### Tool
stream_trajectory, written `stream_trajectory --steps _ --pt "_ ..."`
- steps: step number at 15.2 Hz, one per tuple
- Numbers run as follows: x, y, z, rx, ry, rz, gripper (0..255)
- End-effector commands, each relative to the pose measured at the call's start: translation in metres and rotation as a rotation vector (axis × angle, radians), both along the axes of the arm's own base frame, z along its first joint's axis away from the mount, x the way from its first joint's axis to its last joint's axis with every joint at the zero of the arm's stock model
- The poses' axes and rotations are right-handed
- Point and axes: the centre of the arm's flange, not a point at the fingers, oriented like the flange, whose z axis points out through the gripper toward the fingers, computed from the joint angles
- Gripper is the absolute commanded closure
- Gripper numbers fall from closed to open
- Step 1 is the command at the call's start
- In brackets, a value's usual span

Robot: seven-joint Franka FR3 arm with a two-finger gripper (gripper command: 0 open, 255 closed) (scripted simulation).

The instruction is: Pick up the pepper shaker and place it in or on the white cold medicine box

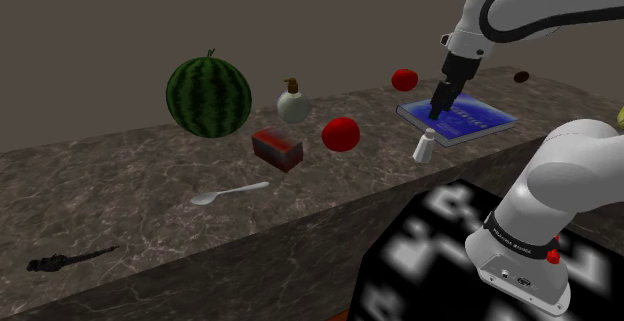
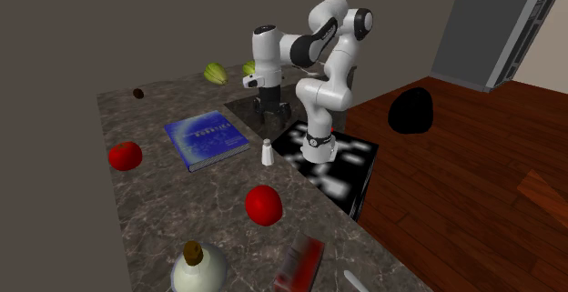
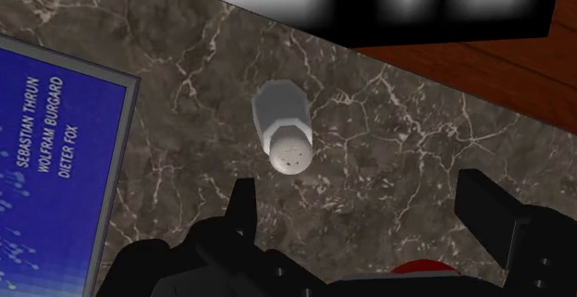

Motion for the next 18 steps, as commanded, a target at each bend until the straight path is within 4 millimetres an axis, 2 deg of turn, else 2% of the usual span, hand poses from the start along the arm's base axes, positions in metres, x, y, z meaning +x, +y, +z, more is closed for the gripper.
stream_trajectory --steps 1,3,11,18 --pt "-0.001 -0.010 -0.021 -0.009 -0.024 0.010 0" --pt "-0.001 -0.022 -0.043 -0.016 -0.044 0.018 0" --pt "0.003 -0.020 -0.084 -0.017 -0.045 0.018 0" --pt "0.003 -0.020 -0.084 -0.017 -0.045 0.018 0"
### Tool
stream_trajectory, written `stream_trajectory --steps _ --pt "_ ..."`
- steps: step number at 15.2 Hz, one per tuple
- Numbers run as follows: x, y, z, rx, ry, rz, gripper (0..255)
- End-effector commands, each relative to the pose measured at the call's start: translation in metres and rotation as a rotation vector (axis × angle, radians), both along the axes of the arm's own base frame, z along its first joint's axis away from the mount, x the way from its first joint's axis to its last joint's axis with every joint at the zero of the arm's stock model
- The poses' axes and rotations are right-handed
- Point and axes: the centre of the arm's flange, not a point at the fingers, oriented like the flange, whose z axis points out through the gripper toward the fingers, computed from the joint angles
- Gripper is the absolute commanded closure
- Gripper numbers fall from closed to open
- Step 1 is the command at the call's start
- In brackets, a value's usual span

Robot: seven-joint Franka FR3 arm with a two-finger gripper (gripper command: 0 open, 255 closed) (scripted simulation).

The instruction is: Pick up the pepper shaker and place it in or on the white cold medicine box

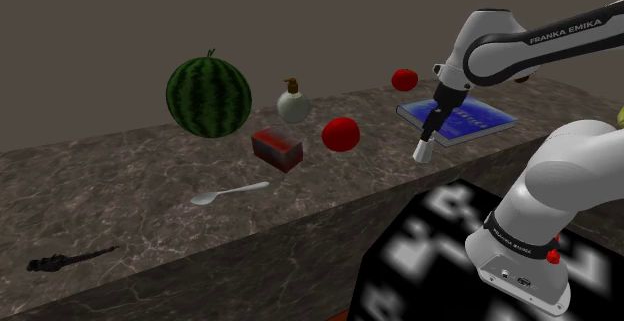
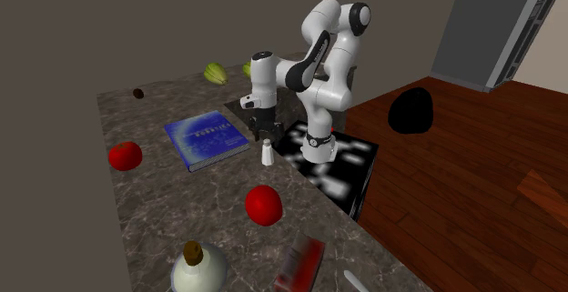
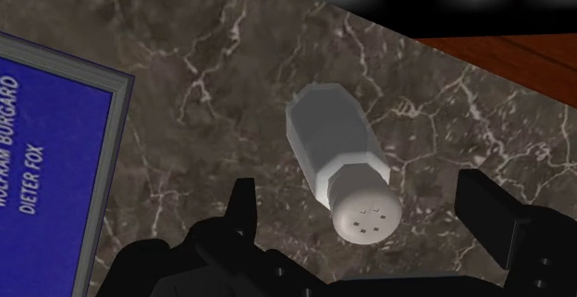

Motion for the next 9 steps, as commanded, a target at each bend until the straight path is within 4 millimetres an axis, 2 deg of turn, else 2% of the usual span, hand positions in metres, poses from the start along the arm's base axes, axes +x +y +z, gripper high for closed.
stream_trajectory --steps 1,2,9 --pt "0.0000 0.0000 0.0000 0.000 0.000 0.000 0" --pt "0.0000 0.0000 0.0000 0.000 0.000 0.000 255" --pt "0.0000 0.0000 -0.0001 0.000 0.000 0.000 255"
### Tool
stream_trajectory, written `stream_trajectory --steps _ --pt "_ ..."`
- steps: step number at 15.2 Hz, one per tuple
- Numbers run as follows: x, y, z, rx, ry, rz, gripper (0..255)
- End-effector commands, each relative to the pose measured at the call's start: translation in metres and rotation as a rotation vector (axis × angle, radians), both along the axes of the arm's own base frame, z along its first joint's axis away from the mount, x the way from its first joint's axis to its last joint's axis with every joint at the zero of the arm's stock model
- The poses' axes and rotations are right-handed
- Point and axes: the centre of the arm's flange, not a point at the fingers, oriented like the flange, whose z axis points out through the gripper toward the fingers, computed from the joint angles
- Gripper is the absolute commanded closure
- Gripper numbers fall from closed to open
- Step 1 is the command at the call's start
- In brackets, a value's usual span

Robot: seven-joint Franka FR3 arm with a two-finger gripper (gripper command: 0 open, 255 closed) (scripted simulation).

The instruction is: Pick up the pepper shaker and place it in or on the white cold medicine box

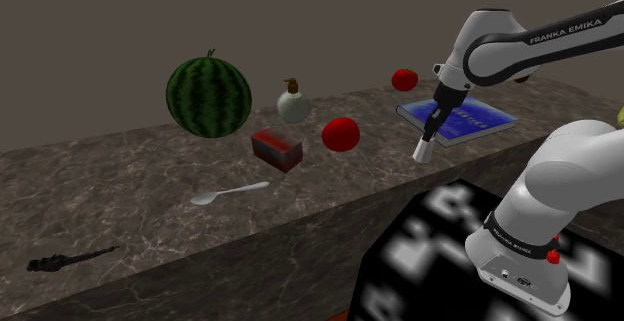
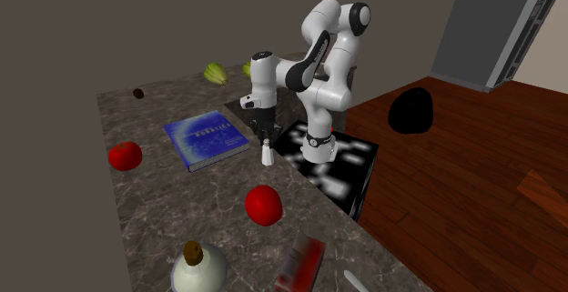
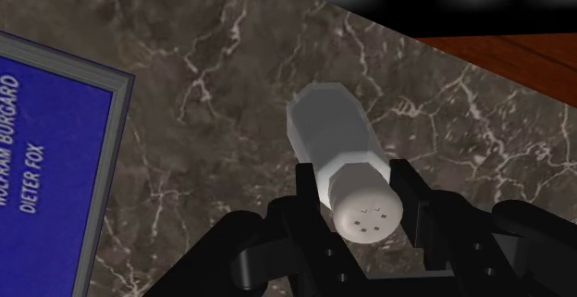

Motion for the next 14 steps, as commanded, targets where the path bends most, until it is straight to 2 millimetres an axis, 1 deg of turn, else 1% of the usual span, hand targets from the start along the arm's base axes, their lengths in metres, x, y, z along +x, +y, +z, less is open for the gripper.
stream_trajectory --steps 1,2,14 --pt "0.000 0.000 0.000 0.000 0.001 0.000 255" --pt "0.000 0.000 0.000 0.000 0.001 0.000 255" --pt "0.000 0.000 0.063 0.000 0.001 0.000 255"
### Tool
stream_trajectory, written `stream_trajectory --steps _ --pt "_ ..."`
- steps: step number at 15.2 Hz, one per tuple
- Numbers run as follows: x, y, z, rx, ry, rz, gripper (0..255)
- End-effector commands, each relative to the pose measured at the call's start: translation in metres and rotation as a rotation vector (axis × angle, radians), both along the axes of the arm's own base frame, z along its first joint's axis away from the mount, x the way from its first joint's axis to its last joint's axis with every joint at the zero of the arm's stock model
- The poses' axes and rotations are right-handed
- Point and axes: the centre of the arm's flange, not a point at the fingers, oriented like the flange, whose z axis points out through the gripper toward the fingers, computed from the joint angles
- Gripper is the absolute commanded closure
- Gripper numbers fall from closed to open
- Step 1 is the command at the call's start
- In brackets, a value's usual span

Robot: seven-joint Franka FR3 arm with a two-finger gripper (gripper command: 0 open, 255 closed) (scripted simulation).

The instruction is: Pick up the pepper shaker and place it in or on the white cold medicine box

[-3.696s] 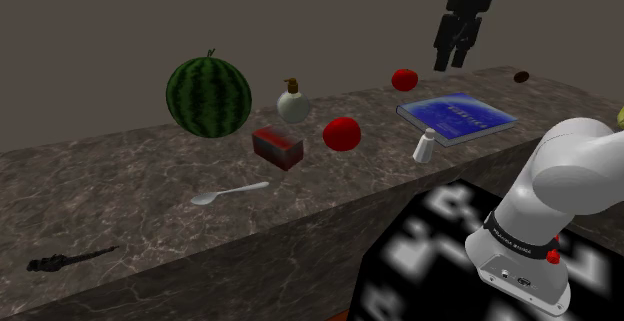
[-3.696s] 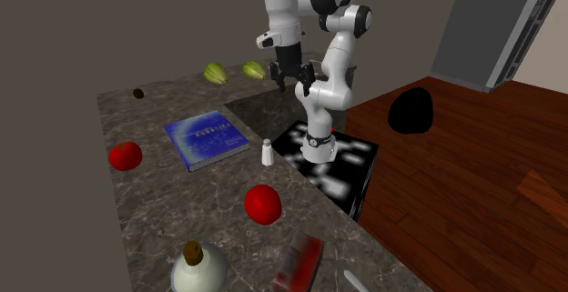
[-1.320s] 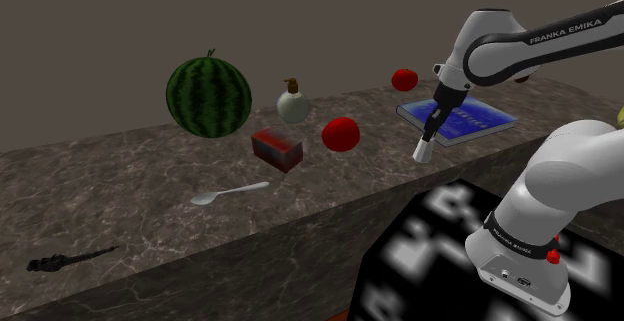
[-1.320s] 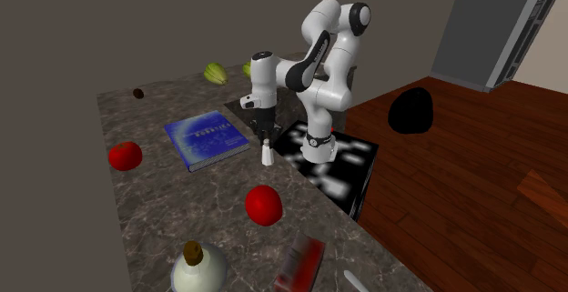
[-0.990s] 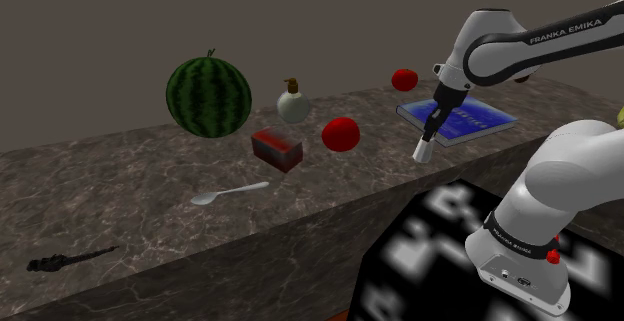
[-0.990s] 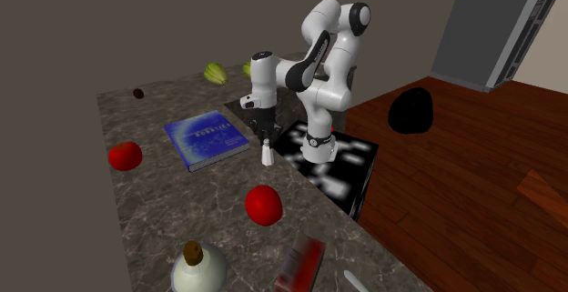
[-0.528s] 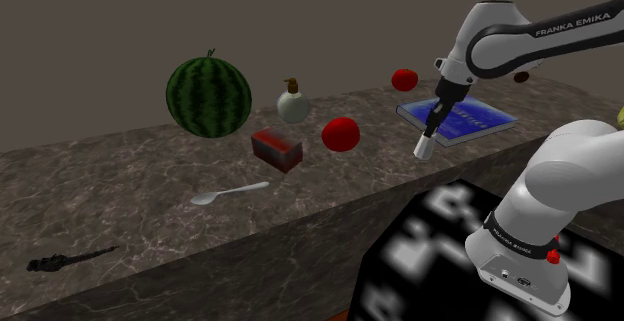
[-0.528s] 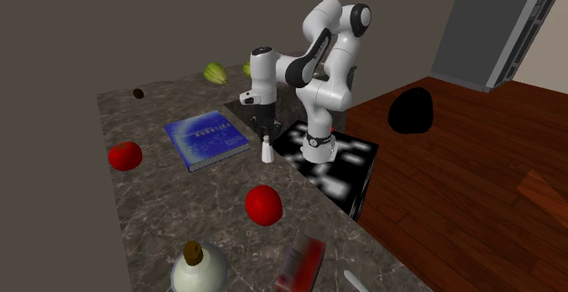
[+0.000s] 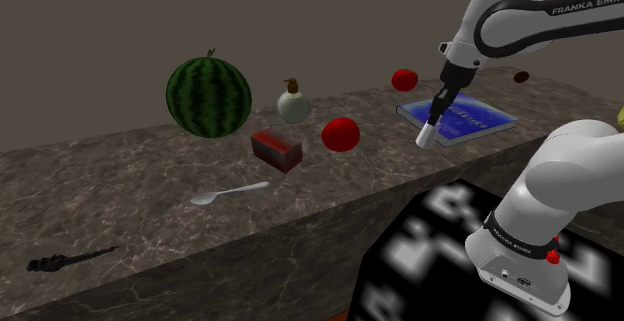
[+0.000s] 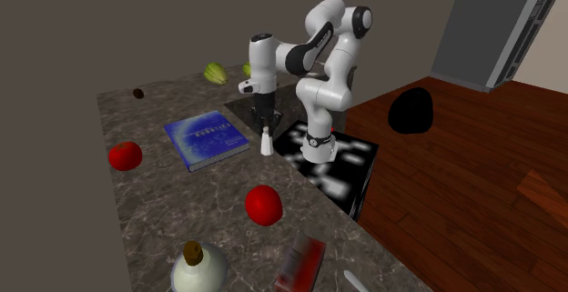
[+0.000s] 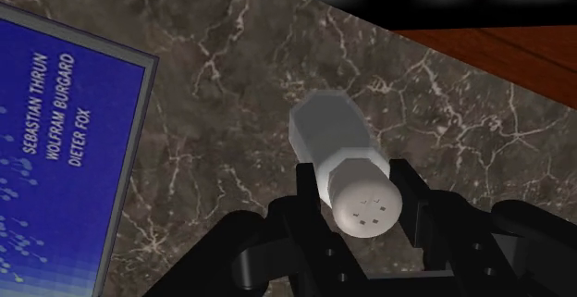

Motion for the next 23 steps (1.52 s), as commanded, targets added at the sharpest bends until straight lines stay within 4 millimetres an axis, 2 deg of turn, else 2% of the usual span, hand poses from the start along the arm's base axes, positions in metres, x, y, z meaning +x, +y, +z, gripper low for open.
stream_trajectory --steps 1,17,23 --pt "-0.001 0.000 0.011 0.000 0.001 0.000 255" --pt "-0.001 0.000 0.094 0.000 0.001 0.000 255" --pt "0.056 0.055 0.101 0.000 0.001 0.000 255"
